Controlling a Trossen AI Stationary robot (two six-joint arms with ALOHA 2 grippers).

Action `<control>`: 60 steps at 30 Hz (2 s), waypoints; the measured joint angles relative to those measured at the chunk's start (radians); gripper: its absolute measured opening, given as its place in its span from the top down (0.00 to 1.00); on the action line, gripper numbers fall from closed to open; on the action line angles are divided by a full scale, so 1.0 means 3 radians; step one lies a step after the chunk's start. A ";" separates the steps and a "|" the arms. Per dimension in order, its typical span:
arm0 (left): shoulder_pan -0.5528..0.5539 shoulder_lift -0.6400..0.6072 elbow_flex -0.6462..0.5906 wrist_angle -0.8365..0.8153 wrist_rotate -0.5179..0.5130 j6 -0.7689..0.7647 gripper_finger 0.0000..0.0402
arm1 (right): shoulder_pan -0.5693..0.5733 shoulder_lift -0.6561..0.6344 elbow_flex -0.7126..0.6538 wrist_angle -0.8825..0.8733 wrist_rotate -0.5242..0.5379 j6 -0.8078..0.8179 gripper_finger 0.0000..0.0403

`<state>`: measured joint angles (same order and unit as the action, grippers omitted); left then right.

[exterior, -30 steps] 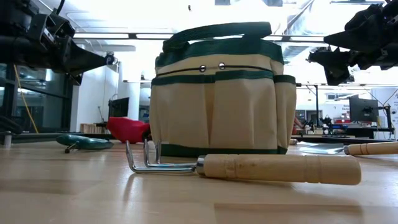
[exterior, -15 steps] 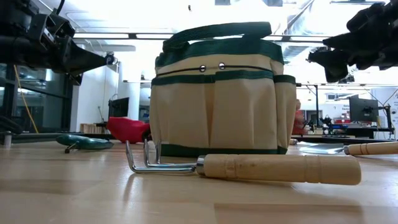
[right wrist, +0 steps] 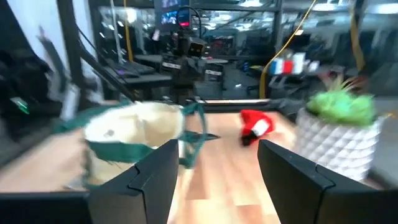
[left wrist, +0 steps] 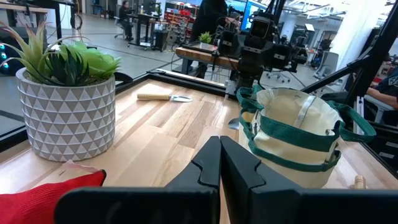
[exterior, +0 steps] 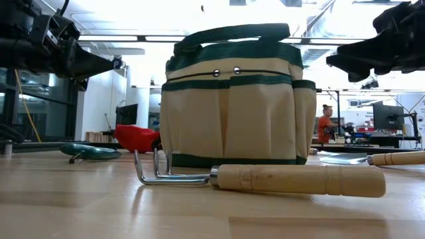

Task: Pick & Place Garden tools in Gardening bag
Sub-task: Put the bottom brown trowel into the gardening bag

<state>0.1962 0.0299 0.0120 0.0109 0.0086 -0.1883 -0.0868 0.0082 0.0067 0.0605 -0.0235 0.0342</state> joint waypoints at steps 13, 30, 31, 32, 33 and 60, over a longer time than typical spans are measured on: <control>-0.0001 0.0000 0.0000 0.0000 0.0000 0.0001 1.00 | 0.0000 0.0000 0.0000 0.0075 -0.0466 0.2650 0.47; 0.0000 0.0001 0.0000 0.0001 0.0001 0.0000 1.00 | 0.0000 0.0117 0.0171 -0.0020 -0.0092 0.3570 0.47; -0.0001 0.0001 0.0000 0.0001 0.0000 0.0001 1.00 | 0.0000 0.0162 0.0232 -0.0011 -0.0091 0.3573 0.47; -0.0001 0.0000 0.0000 0.0001 0.0000 0.0001 1.00 | 0.0000 0.0227 0.0296 -0.0023 -0.0090 0.3579 0.47; -0.0001 0.0001 0.0000 0.0001 0.0001 0.0001 1.00 | 0.0000 0.0294 0.0366 -0.0084 -0.0085 0.3604 0.47; 0.0000 0.0000 0.0000 0.0001 0.0001 0.0001 1.00 | 0.1158 0.3448 0.2977 -0.3459 -0.0256 0.5339 0.47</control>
<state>0.1963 0.0299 0.0120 0.0113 0.0090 -0.1879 0.2605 1.0427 0.8999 -0.9773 -0.1004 1.6358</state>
